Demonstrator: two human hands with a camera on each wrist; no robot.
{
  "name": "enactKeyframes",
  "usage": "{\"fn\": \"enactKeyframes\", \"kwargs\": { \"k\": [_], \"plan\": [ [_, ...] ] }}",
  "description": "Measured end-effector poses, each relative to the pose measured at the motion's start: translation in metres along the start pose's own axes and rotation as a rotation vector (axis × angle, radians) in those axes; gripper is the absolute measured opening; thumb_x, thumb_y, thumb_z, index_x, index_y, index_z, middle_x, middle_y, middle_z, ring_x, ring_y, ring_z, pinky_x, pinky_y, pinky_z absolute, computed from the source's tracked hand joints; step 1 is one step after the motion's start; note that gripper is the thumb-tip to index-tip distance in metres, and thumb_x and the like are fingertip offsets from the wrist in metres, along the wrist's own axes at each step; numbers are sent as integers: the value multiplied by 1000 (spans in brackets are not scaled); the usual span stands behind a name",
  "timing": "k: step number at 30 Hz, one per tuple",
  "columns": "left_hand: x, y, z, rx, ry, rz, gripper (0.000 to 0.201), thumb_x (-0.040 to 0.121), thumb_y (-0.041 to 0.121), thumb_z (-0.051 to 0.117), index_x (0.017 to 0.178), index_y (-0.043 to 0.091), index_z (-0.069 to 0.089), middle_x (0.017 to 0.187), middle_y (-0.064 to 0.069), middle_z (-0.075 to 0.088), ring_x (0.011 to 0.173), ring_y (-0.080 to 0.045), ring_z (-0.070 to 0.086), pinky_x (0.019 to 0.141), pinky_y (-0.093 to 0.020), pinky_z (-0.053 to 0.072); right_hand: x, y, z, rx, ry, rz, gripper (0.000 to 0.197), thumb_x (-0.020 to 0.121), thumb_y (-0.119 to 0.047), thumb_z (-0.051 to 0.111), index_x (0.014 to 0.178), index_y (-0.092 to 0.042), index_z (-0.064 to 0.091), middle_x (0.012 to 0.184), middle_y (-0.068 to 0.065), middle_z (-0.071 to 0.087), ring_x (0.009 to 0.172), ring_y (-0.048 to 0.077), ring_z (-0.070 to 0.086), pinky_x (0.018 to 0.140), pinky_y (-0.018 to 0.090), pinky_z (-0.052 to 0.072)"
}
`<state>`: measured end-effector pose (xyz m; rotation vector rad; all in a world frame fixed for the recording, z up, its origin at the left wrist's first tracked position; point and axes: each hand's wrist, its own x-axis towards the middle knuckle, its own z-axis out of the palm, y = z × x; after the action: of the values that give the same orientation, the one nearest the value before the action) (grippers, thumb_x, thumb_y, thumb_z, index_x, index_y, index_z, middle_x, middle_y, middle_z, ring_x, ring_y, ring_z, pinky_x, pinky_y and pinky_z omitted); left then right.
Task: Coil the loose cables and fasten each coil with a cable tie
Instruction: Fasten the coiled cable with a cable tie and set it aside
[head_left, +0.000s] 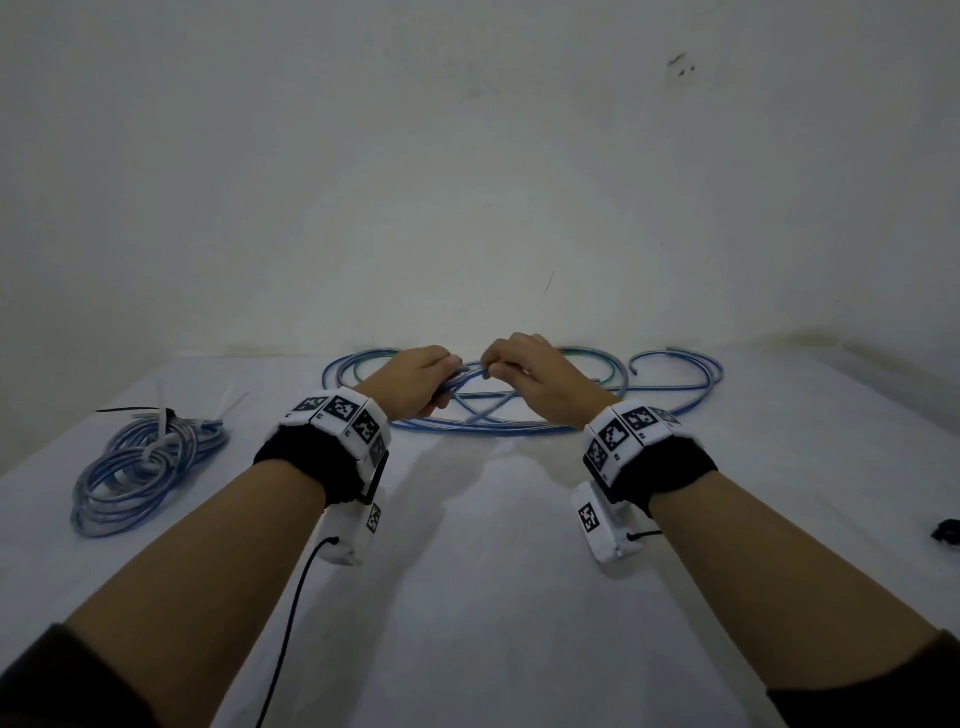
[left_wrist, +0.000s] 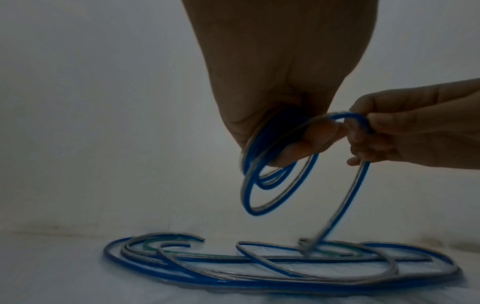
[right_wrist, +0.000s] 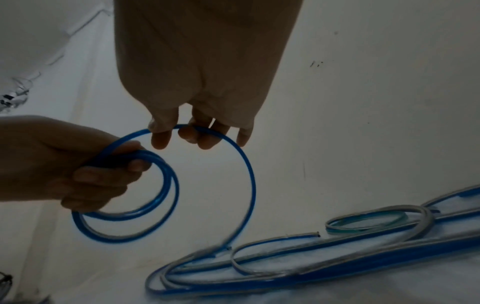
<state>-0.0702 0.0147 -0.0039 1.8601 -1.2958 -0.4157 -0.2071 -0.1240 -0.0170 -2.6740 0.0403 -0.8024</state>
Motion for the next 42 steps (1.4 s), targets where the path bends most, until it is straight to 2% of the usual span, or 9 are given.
{"fn": "enactKeyframes", "kwargs": {
  "k": [4, 8, 12, 16, 20, 24, 29, 37, 42],
  "plan": [
    [-5, 11, 1, -295, -44, -52, 42, 102, 31, 27, 73, 9, 48, 45, 5, 41, 37, -10, 28, 43, -21, 24, 9, -6, -2, 84, 148, 14, 26, 93, -22, 41, 92, -5, 60, 78, -9, 51, 77, 14, 44, 72, 20, 29],
    [-10, 18, -5, -384, -92, -84, 37, 99, 33, 37, 70, 12, 45, 45, 8, 34, 37, -7, 24, 39, -15, 21, 6, 3, 2, 104, 174, 49, 17, 96, -16, 46, 95, -4, 58, 85, 1, 53, 81, 13, 44, 73, 11, 33],
    [-12, 17, -8, -365, -132, -147, 40, 99, 35, 37, 67, 12, 45, 47, 5, 32, 36, -7, 26, 38, -16, 22, 3, 5, 6, 104, 226, 22, 24, 93, -19, 42, 92, -1, 58, 85, 2, 52, 77, 10, 44, 72, 17, 35],
    [-12, 15, -5, -432, -208, -234, 44, 100, 36, 30, 69, 10, 46, 45, 3, 37, 37, -11, 32, 38, -19, 29, 5, -3, 6, 257, 292, 97, 16, 96, -12, 42, 90, -4, 55, 77, -2, 49, 66, 13, 47, 64, 32, 47],
    [-15, 17, -5, -600, -233, -232, 40, 101, 32, 28, 69, 12, 41, 44, 4, 35, 38, -12, 36, 40, -20, 36, 5, -8, 6, 314, 295, 138, 14, 98, -16, 43, 89, -12, 54, 68, -7, 46, 63, 8, 42, 62, 23, 39],
    [-15, 19, -12, -692, -220, -199, 37, 99, 34, 31, 69, 15, 40, 45, 8, 30, 38, -7, 28, 40, -18, 29, 6, 2, 5, 254, 285, 165, 18, 97, -11, 42, 97, -12, 60, 77, -12, 50, 70, 2, 46, 66, 14, 37],
    [-15, 17, -14, -737, -251, -192, 37, 99, 33, 30, 69, 14, 39, 47, 7, 31, 38, -5, 25, 37, -15, 23, 3, 3, 2, 382, 287, 259, 17, 97, -6, 40, 95, -6, 56, 71, 1, 51, 60, 15, 48, 58, 29, 46],
    [-14, 19, -11, -840, -222, -163, 36, 100, 33, 27, 72, 14, 40, 49, 7, 34, 40, -6, 30, 40, -16, 25, 0, -2, 5, 505, 259, 324, 10, 98, -10, 39, 99, -10, 49, 69, 6, 56, 50, 18, 50, 47, 27, 45],
    [-11, 20, -13, -877, -92, -142, 42, 100, 42, 27, 68, 17, 36, 45, 10, 26, 37, -4, 25, 38, -15, 24, -4, 2, 4, 445, 165, 320, 17, 94, 0, 42, 90, -17, 43, 80, 9, 54, 58, 20, 57, 55, 28, 52]
  ]
}}
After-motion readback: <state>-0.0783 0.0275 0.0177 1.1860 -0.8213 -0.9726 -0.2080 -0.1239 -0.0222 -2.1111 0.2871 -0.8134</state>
